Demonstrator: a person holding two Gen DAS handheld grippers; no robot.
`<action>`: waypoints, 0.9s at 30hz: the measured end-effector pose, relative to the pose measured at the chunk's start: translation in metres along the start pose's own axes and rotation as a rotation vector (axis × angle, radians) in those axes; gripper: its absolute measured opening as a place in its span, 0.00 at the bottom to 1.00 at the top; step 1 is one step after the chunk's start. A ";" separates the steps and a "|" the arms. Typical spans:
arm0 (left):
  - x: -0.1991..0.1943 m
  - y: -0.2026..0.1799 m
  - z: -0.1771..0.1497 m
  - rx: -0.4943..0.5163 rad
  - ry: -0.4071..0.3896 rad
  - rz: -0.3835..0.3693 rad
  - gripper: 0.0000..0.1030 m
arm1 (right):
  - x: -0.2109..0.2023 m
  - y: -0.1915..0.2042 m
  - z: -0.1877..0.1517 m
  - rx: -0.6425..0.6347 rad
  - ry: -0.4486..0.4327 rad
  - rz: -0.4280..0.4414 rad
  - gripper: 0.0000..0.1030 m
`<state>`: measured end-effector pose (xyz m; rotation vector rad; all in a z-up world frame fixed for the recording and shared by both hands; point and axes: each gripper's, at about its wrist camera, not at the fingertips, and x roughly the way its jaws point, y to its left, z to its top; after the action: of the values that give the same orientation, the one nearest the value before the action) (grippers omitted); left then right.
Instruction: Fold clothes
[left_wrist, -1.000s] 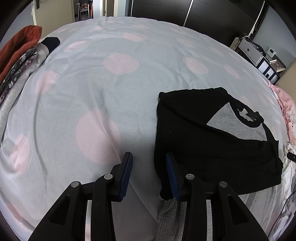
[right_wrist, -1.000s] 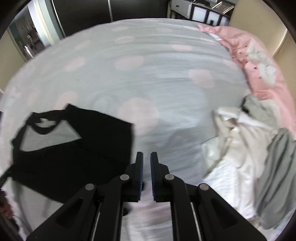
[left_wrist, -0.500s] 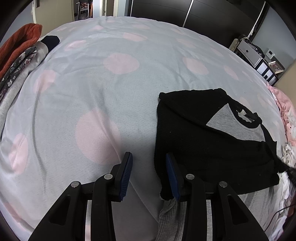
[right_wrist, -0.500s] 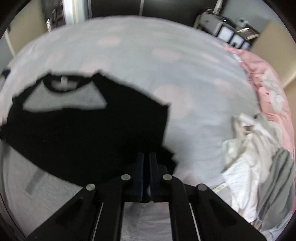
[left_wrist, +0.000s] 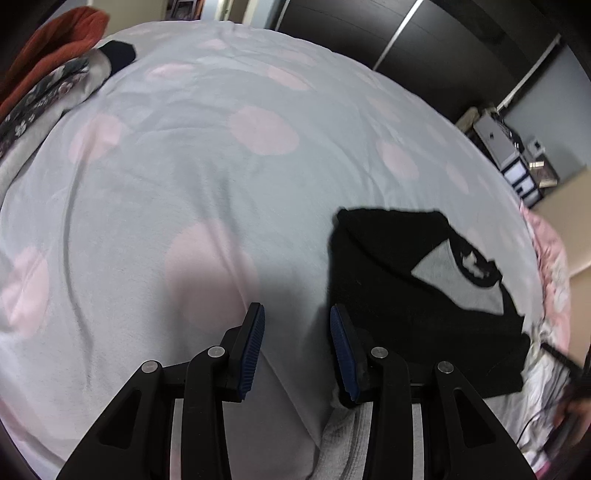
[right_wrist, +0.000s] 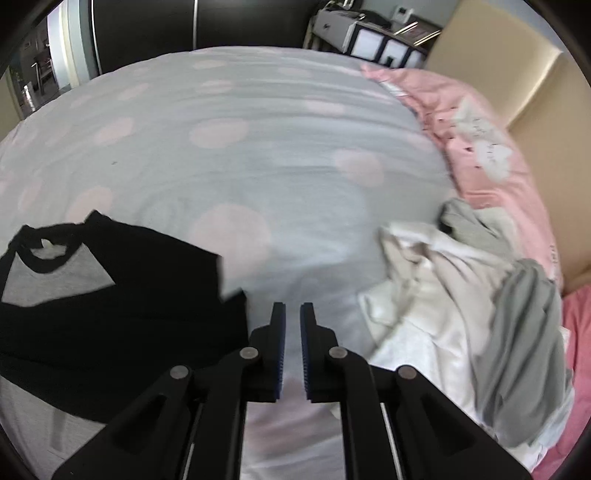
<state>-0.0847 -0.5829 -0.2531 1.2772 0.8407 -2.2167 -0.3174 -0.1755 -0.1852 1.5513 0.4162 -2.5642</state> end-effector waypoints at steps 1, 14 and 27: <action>0.000 0.001 0.001 -0.003 -0.010 -0.001 0.39 | -0.004 -0.001 -0.009 0.017 -0.022 0.008 0.08; 0.049 -0.043 0.045 0.173 -0.001 0.153 0.38 | 0.002 -0.022 -0.119 0.258 -0.054 0.275 0.12; 0.061 -0.054 0.093 0.117 0.037 0.310 0.39 | 0.025 -0.034 -0.111 0.289 -0.037 0.343 0.13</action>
<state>-0.2044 -0.6131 -0.2551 1.4016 0.4913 -2.0231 -0.2425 -0.1099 -0.2505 1.4974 -0.2192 -2.4527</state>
